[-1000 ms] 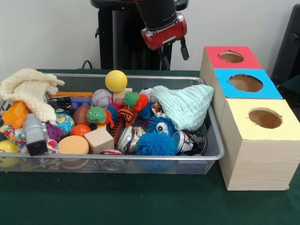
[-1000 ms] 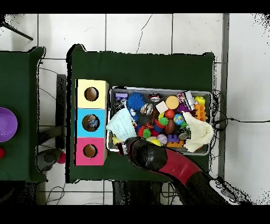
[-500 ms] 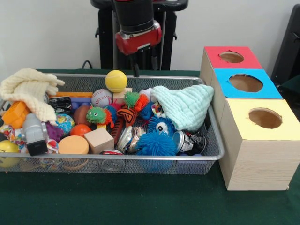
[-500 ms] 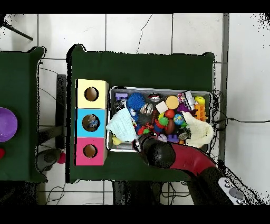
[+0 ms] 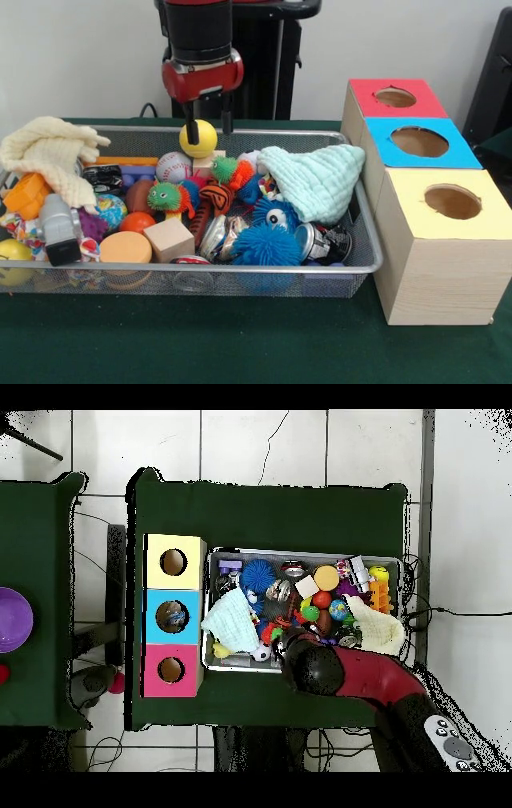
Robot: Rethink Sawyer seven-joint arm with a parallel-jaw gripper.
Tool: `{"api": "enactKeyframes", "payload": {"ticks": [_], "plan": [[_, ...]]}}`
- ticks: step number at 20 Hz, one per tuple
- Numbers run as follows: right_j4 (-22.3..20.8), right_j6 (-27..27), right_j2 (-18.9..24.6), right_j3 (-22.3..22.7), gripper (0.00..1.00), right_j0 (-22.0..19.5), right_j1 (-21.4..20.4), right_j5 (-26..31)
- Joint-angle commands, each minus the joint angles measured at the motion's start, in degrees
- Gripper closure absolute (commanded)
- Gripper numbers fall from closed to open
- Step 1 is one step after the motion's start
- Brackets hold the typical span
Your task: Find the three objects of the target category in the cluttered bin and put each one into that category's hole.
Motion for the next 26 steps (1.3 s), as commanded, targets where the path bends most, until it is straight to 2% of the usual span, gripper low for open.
{"api": "enactKeyframes", "payload": {"ticks": [1, 5, 9, 12, 14, 16, 17, 21, 26], "plan": [[-1.6, 12.8, -5.7, -7.2, 0.00, 3.1, 6.2, -5.0], [0.0, 15.1, -9.9, -9.7, 0.00, 6.1, 12.5, -10.0], [2.7, 16.1, -9.9, -10.5, 0.00, 6.3, 17.4, -14.6], [5.0, 16.8, -10.4, -10.3, 0.00, 7.1, 18.8, -15.4], [7.3, 17.4, -9.6, -9.2, 0.00, 6.5, 18.9, -14.2], [11.1, 18.6, -8.9, -7.0, 0.00, 6.1, 17.9, -10.4], [13.5, 19.1, -8.6, -5.5, 0.00, 6.1, 16.4, -6.1], [20.0, 19.5, -4.4, -0.1, 0.00, 4.4, 14.3, 1.4], [27.2, 20.6, -2.3, 3.3, 0.00, 3.7, 13.3, 4.8]]}}
